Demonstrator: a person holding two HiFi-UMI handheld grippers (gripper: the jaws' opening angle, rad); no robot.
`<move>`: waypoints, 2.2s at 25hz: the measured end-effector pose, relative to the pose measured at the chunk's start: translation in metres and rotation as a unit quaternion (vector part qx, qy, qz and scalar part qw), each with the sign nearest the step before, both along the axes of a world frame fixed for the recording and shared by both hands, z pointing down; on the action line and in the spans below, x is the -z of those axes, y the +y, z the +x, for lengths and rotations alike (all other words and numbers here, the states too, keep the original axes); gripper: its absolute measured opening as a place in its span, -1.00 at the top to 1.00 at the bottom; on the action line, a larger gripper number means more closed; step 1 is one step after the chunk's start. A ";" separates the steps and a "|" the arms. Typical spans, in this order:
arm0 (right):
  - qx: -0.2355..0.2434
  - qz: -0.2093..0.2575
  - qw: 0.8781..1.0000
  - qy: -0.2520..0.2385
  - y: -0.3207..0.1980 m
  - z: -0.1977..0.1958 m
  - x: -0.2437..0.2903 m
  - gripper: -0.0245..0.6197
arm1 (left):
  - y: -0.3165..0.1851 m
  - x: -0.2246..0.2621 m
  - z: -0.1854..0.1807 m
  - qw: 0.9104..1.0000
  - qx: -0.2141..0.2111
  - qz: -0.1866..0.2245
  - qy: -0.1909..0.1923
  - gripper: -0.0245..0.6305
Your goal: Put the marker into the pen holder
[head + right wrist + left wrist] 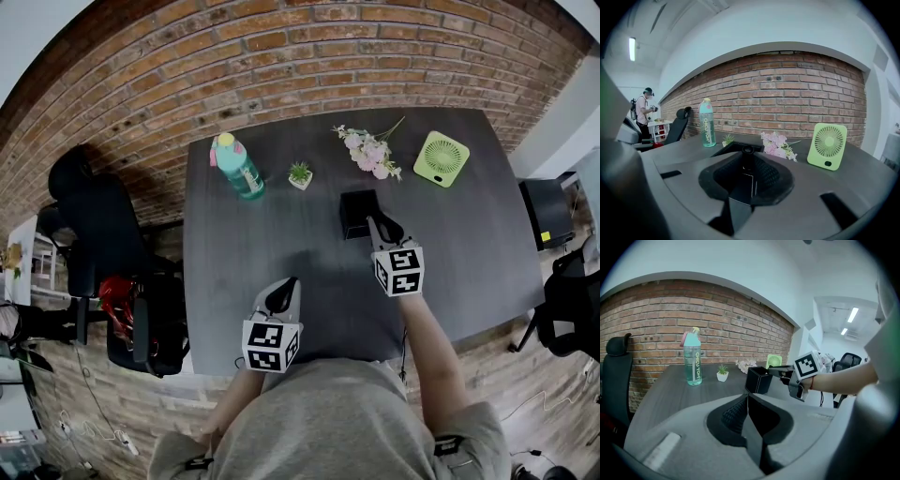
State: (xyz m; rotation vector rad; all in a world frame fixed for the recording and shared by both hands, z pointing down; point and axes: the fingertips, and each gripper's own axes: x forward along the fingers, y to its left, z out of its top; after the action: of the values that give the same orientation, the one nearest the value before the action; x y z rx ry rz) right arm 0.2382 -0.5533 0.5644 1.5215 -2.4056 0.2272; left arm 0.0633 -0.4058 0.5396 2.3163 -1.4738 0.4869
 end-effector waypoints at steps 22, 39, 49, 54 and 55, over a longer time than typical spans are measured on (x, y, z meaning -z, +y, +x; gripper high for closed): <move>-0.035 0.011 0.999 -0.013 0.068 0.007 0.032 0.67 | 0.021 0.015 0.000 1.000 -0.025 0.010 0.013 0.87; -0.056 0.086 0.993 -0.062 0.199 -0.052 0.125 0.69 | 0.083 0.033 -0.039 0.997 -0.059 0.022 0.043 0.87; -0.087 0.106 0.987 -0.080 0.266 -0.089 0.138 0.74 | 0.129 0.036 -0.074 0.995 -0.084 0.038 0.039 0.87; -0.096 0.110 0.986 -0.082 0.300 -0.107 0.138 0.77 | 0.156 0.034 -0.089 0.994 -0.093 0.043 0.037 0.87; -0.098 0.110 0.986 -0.081 0.306 -0.111 0.138 0.78 | 0.161 0.034 -0.092 0.994 -0.096 0.043 0.037 0.87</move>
State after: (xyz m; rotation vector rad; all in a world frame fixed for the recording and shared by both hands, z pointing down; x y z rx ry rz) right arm 0.1274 -0.2471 0.4263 1.9099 -2.4736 0.1325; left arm -0.0284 -0.2450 0.5060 2.5291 -1.2693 0.3885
